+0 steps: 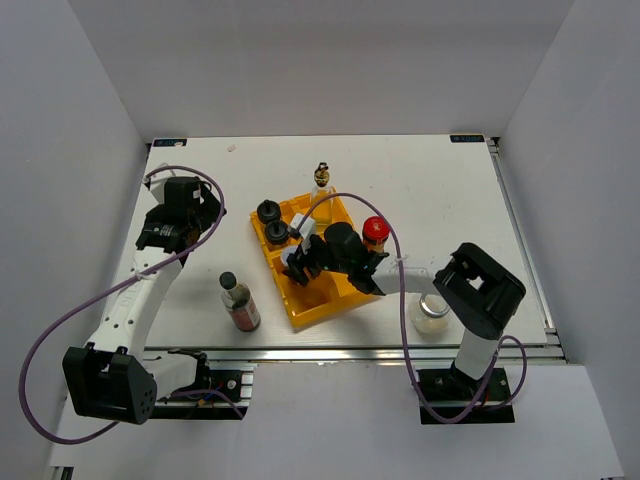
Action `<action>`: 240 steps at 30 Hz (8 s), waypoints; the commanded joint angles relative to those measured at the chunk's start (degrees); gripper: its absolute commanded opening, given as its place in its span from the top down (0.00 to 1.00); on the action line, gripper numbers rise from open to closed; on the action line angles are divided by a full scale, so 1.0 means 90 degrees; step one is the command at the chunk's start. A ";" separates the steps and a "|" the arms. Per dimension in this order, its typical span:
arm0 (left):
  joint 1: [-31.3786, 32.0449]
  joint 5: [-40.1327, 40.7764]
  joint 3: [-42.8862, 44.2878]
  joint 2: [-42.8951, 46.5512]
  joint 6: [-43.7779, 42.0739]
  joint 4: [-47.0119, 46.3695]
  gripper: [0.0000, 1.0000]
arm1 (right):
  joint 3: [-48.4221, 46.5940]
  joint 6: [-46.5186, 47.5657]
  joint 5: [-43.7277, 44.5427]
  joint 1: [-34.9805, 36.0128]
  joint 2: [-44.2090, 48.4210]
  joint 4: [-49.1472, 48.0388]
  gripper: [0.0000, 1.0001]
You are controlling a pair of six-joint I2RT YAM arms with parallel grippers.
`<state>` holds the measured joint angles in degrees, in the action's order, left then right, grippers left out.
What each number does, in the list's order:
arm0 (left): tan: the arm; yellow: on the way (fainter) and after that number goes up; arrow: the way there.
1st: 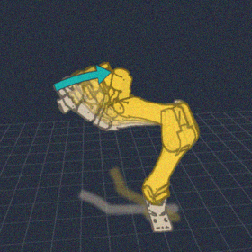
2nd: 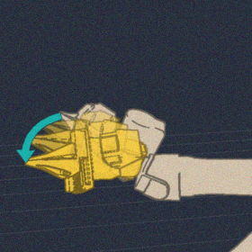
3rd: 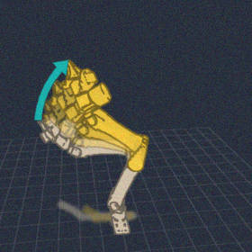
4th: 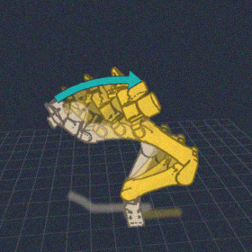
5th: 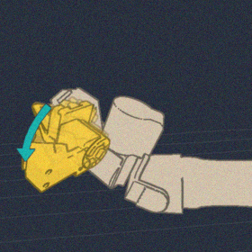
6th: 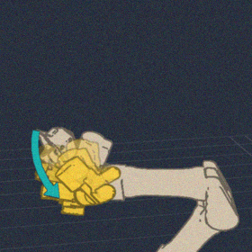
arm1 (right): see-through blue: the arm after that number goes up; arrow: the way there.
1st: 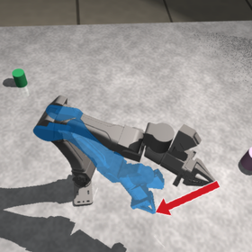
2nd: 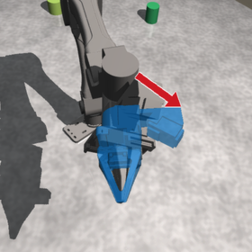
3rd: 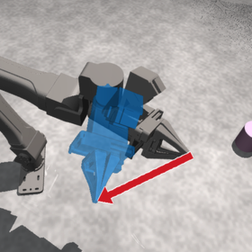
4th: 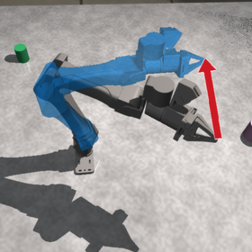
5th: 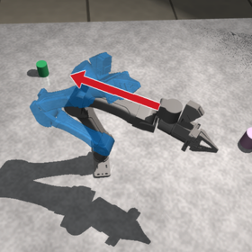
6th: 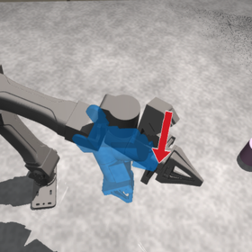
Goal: Organize the condiment bottles
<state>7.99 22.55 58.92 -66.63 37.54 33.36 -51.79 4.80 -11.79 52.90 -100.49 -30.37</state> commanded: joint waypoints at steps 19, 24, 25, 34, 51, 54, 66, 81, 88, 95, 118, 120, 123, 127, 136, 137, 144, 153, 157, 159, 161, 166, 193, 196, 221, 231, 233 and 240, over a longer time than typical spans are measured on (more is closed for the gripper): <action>-0.0028 0.0141 -0.0218 0.0313 0.0175 -0.0035 0.02 | 0.0247 -0.0328 0.0051 0.0010 0.0295 -0.1391 0.11; -0.0028 0.0161 -0.0160 0.0411 0.0184 0.0043 0.02 | 0.0237 -0.0328 -0.0213 0.0020 0.0735 -0.1050 0.11; -0.0028 0.0151 -0.0140 0.0431 0.0175 0.0052 0.02 | 0.0218 -0.0328 -0.0416 0.0020 0.0958 -0.0856 0.11; -0.0028 0.0132 -0.0150 0.0509 0.0214 0.0131 0.02 | 0.0442 0.0375 -0.1462 0.0801 0.2249 0.0356 0.11; -0.0028 0.0161 -0.0335 0.0607 0.0272 0.0033 0.02 | -0.0817 -0.0649 -0.0009 0.1836 0.0737 -0.1274 0.11; -0.0028 0.0239 -0.0355 0.0597 0.0292 0.0043 0.02 | -0.1149 -0.0757 -0.0047 0.1875 0.0434 -0.1284 0.11; -0.0028 0.0327 -0.0394 0.0714 0.0302 0.0014 0.02 | -0.1775 -0.0845 0.0255 0.2022 -0.0202 -0.0952 0.61; -0.0028 0.0668 0.0074 0.0714 0.0428 0.0208 0.02 | -0.3111 0.0160 -0.0418 0.1574 0.1476 0.0835 1.00; -0.0028 0.0961 0.0709 0.0480 0.0409 0.0326 0.02 | -0.4507 0.0102 -0.0750 0.0238 0.1332 0.1353 1.00; -0.0028 0.0835 0.1081 0.0255 0.0136 0.0073 0.02 | -0.6460 0.0297 -0.0575 -0.0819 0.0346 0.1705 1.00; -0.0028 0.0688 0.0915 -0.0272 -0.0089 -0.0563 0.02 | -0.7235 -0.0191 -0.1668 -0.2470 -0.1471 0.1412 1.00; -0.0028 0.0718 0.0905 -0.0321 -0.0089 -0.0504 0.02 | -0.6904 -0.0201 -0.1960 -0.2538 -0.1452 0.1373 1.00; -0.0028 0.0679 0.0866 -0.0428 -0.0060 -0.0543 0.02 | -0.6551 -0.0230 -0.2204 -0.2607 -0.1423 0.1197 1.00; -0.0028 0.0610 0.0846 -0.0633 -0.0040 -0.0504 0.02 | -0.5996 -0.0396 -0.2664 -0.2695 -0.1413 0.0944 1.00; -0.0028 0.0591 0.0798 -0.0936 -0.0030 -0.0514 0.02 | -0.5125 -0.0689 -0.3055 -0.2841 -0.1306 0.0328 1.00; -0.0028 0.0600 0.0778 -0.0956 -0.0021 -0.0514 0.02 | -0.5028 -0.0680 -0.3113 -0.2832 -0.1315 0.0308 1.00; -0.0028 0.0649 0.0749 -0.1015 -0.0011 -0.0455 0.02 | -0.4295 -0.0379 -0.3348 -0.2841 -0.1247 0.0055 0.97; -0.0028 0.0620 0.0719 -0.0985 0.0028 -0.0406 0.02 | -0.4050 -0.0172 -0.3290 -0.2841 -0.1130 0.0278 0.45; -0.0028 0.0717 0.0856 -0.0975 0.0028 -0.0193 0.02 | -0.3992 -0.0181 -0.2978 -0.2861 -0.0867 0.0357 0.42; -0.0028 0.0805 0.0895 -0.0966 0.0028 -0.0123 0.02 | -0.3924 -0.0191 -0.2802 -0.2861 -0.0643 0.0308 0.28; -0.0028 0.0825 0.0934 -0.0927 0.0028 -0.0094 0.02 | -0.3836 -0.0201 -0.2626 -0.2870 -0.0505 0.0308 0.24; -0.0028 0.0922 0.1032 -0.0800 0.0028 0.0033 0.02 | -0.3748 -0.0318 -0.2069 -0.2968 -0.0115 0.0318 0.20; -0.0028 0.0522 0.0056 -0.0243 0.0028 -0.0143 0.02 | -0.1414 -0.1686 0.2002 -0.2891 0.2240 0.4292 0.11; -0.0038 0.0522 0.0007 -0.0165 0.0018 -0.0094 0.02 | -0.1365 -0.1705 0.2296 -0.2783 0.1860 0.4302 0.11; -0.0028 0.0679 -0.0277 0.0147 0.0214 -0.0035 0.02 | -0.0711 -0.2076 0.2609 -0.2353 0.1614 0.5132 0.16; -0.0028 0.0669 -0.0267 0.0177 0.0233 -0.0065 0.02 | -0.0612 -0.1842 0.2843 -0.2294 0.2073 0.4752 0.83; -0.0028 0.0630 -0.0286 0.0196 0.0223 -0.0123 0.02 | -0.0652 -0.1706 0.2950 -0.2294 0.2288 0.4781 0.88; -0.0028 0.0493 -0.0413 0.0167 0.0214 -0.0231 0.02 | -0.0759 -0.1081 0.2289 -0.2256 0.3380 0.4692 1.00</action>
<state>7.99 27.44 55.83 -66.83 39.05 32.08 -56.34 -8.62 11.77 32.01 -77.10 17.98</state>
